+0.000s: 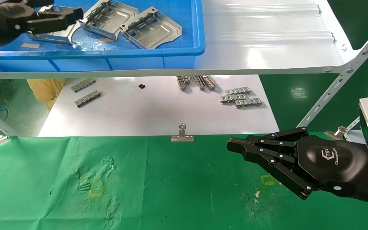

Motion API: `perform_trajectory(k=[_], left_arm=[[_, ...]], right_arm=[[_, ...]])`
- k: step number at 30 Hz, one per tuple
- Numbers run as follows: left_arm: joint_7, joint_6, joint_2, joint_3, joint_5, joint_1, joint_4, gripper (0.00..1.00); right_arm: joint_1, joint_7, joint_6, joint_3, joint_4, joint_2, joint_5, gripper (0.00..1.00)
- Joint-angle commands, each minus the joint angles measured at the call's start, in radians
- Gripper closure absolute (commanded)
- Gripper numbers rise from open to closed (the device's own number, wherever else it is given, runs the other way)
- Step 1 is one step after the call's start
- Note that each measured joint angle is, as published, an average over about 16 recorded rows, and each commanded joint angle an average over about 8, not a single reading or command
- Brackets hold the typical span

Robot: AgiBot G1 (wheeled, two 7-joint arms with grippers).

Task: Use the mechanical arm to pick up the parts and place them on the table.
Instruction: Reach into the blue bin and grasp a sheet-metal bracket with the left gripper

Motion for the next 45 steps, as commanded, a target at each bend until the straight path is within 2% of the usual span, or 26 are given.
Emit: perform_trajectory(k=[1, 11, 22, 23, 25, 27, 30, 31, 33, 35, 45], left_arm=[[-0.016, -0.009, 0.003, 0.016, 0.03, -0.036, 0.028, 0.0], [-0.192, -0.08, 0.034, 0.118, 0.206, -0.179, 0.092, 0.0], [-0.307, -0.129, 0.036, 0.164, 0.291, -0.202, 0.118, 0.01], [-0.314, -0.135, 0.036, 0.167, 0.297, -0.202, 0.119, 0.03], [-0.326, -0.144, 0.035, 0.173, 0.309, -0.202, 0.122, 0.15], [-0.34, -0.149, 0.035, 0.18, 0.322, -0.203, 0.124, 0.36], [-0.36, -0.148, 0.034, 0.19, 0.337, -0.207, 0.126, 0.72], [-0.366, -0.148, 0.034, 0.193, 0.342, -0.208, 0.127, 0.82], [-0.376, -0.145, 0.033, 0.198, 0.35, -0.208, 0.126, 0.95], [-0.385, -0.141, 0.031, 0.203, 0.356, -0.207, 0.125, 1.0], [-0.408, -0.153, 0.031, 0.213, 0.371, -0.187, 0.115, 1.0]], right_arm=[[0.0, 0.0, 0.0, 0.0, 0.0, 0.0, 0.0, 1.0], [0.0, 0.0, 0.0, 0.0, 0.0, 0.0, 0.0, 1.0], [0.0, 0.0, 0.0, 0.0, 0.0, 0.0, 0.0, 1.0], [0.0, 0.0, 0.0, 0.0, 0.0, 0.0, 0.0, 1.0], [0.0, 0.0, 0.0, 0.0, 0.0, 0.0, 0.0, 1.0], [0.0, 0.0, 0.0, 0.0, 0.0, 0.0, 0.0, 1.0], [0.0, 0.0, 0.0, 0.0, 0.0, 0.0, 0.0, 1.0], [0.0, 0.0, 0.0, 0.0, 0.0, 0.0, 0.0, 1.0], [0.0, 0.0, 0.0, 0.0, 0.0, 0.0, 0.0, 1.0], [0.0, 0.0, 0.0, 0.0, 0.0, 0.0, 0.0, 1.0], [0.0, 0.0, 0.0, 0.0, 0.0, 0.0, 0.0, 1.0]])
